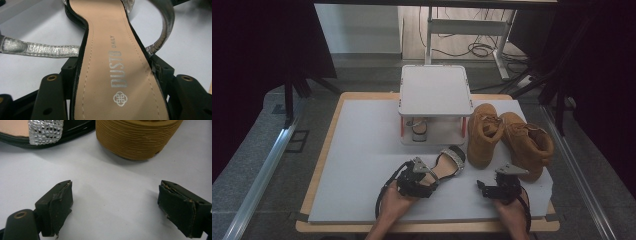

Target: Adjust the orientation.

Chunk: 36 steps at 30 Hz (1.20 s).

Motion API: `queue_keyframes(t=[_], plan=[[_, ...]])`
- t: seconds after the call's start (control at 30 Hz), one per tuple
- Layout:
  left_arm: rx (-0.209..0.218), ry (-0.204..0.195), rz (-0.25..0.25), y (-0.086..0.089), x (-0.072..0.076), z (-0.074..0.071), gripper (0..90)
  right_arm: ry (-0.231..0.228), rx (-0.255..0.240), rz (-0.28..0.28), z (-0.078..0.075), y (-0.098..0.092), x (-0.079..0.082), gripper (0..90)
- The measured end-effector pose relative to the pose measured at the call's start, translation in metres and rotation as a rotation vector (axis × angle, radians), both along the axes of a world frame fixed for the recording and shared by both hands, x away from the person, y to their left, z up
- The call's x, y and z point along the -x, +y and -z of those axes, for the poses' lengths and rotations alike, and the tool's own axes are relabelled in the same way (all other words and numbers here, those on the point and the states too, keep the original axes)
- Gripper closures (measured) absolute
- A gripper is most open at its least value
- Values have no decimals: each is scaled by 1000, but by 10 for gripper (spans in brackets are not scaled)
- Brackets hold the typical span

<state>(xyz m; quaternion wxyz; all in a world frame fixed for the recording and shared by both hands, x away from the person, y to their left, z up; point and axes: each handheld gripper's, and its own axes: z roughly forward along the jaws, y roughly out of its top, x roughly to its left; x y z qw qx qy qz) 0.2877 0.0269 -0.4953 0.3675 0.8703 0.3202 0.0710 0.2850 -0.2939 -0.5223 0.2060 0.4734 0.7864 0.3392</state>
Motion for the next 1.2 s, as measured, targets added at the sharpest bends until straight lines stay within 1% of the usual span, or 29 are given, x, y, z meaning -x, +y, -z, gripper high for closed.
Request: queue_keyframes(t=[0.17, 0.27, 0.33, 0.37, 0.47, 0.57, 0.6, 0.63, 0.67, 0.73, 0.77, 0.8, 0.9, 0.93, 0.97, 1.03, 1.1, 1.2], plan=[[39, -1, -11, 7, 1, -5, 391, 0, 0, 0, 0, 0, 0, 127], [35, -10, -18, 8, 1, -8, 391, 0, 0, -1, 0, 0, 0, 127], [41, -17, -33, 10, 2, -10, 391, 0, 0, 0, 0, 0, 0, 127], [51, -18, -42, 11, 1, -12, 391, 0, 0, 0, 0, 0, 0, 127], [60, -24, -54, 13, 1, -14, 391, 0, 0, -1, 0, 0, 0, 127], [63, -40, -74, 15, -1, -18, 391, 0, 0, 0, 0, 0, 0, 127], [63, -40, -74, 15, -1, -18, 391, 0, 0, 0, 0, 0, 0, 127], [63, -48, -87, 16, -3, -20, 391, 0, 0, 0, 0, 0, 0, 127], [63, -48, -87, 16, -3, -20, 391, 0, 0, 0, 0, 0, 0, 127], [68, -56, -99, 16, -5, -21, 391, 1, 0, 0, 0, 0, 0, 127], [77, -64, -115, 16, -7, -22, 391, 1, 0, 0, 0, 0, 0, 127], [77, -64, -115, 16, -7, -22, 390, 1, 0, 0, 0, 0, 0, 127], [101, -67, -146, 15, -13, -22, 390, 1, 0, 0, 0, 0, 0, 127], [101, -67, -146, 15, -13, -22, 390, 1, 0, 0, 0, 0, 0, 127], [107, -69, -163, 14, -17, -22, 390, 1, 0, 0, 0, 0, 0, 127], [106, -72, -166, 14, -18, -22, 390, 1, 0, 0, 0, 0, 0, 127], [117, -75, -186, 11, -23, -21, 390, 1, 0, 0, 0, 0, 0, 127], [124, -77, -195, 9, -26, -21, 390, 0, 0, 0, 0, 0, 0, 127]])
